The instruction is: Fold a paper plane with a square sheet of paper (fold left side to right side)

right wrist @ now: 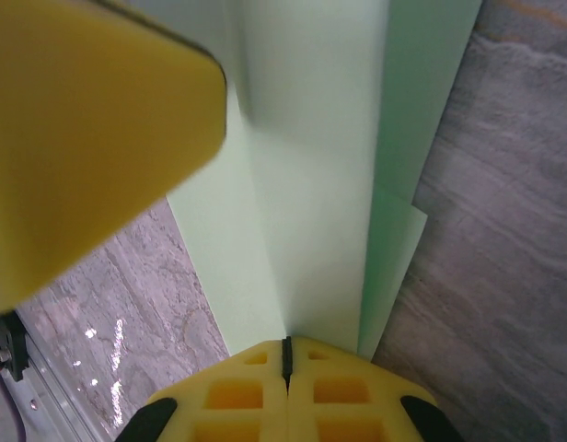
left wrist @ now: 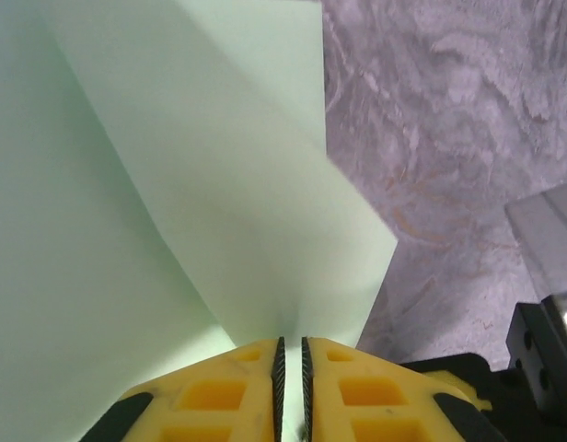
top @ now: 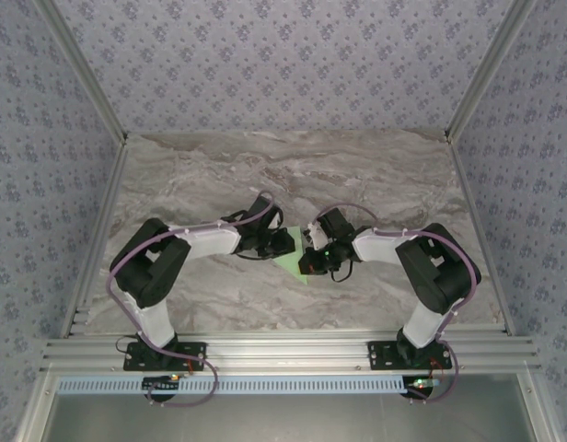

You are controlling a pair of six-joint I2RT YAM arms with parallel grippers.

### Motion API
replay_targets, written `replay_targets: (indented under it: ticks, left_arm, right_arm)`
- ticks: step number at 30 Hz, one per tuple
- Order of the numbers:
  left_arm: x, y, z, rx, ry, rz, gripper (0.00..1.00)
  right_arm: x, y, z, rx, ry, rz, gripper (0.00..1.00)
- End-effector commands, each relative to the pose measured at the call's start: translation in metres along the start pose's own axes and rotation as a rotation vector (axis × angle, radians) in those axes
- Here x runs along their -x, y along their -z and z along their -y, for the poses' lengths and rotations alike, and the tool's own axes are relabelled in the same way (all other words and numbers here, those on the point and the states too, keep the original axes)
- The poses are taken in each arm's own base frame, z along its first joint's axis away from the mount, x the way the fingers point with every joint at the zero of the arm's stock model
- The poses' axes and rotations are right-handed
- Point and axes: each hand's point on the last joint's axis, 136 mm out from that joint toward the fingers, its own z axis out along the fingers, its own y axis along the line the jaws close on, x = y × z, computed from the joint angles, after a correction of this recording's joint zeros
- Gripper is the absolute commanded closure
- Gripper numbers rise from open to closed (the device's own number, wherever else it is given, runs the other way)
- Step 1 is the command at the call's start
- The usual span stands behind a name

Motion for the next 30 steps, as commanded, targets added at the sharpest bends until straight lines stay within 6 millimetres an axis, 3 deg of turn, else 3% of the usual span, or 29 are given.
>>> replay_targets:
  ticks: [1, 5, 13, 25, 30]
  left_arm:
    - [-0.010, -0.002, 0.014, -0.079, -0.010, -0.024, 0.87]
    - [-0.017, -0.009, 0.020, -0.106, -0.016, -0.047, 0.90]
    - [-0.026, -0.023, 0.009, -0.094, 0.004, -0.068, 0.91]
    - [-0.019, -0.037, -0.031, 0.034, 0.012, -0.043, 0.95]
    - [-0.006, -0.035, -0.048, 0.081, 0.002, -0.020, 0.96]
  right_arm:
    - [-0.045, -0.009, 0.053, -0.201, -0.086, -0.132, 1.00]
    - [-0.045, -0.009, 0.053, -0.203, -0.085, -0.133, 1.00]
    - [-0.047, -0.009, 0.055, -0.224, -0.080, -0.143, 1.00]
    - [-0.056, -0.006, 0.063, -0.288, -0.067, -0.186, 1.00]
    - [-0.062, -0.005, 0.065, -0.303, -0.068, -0.206, 1.00]
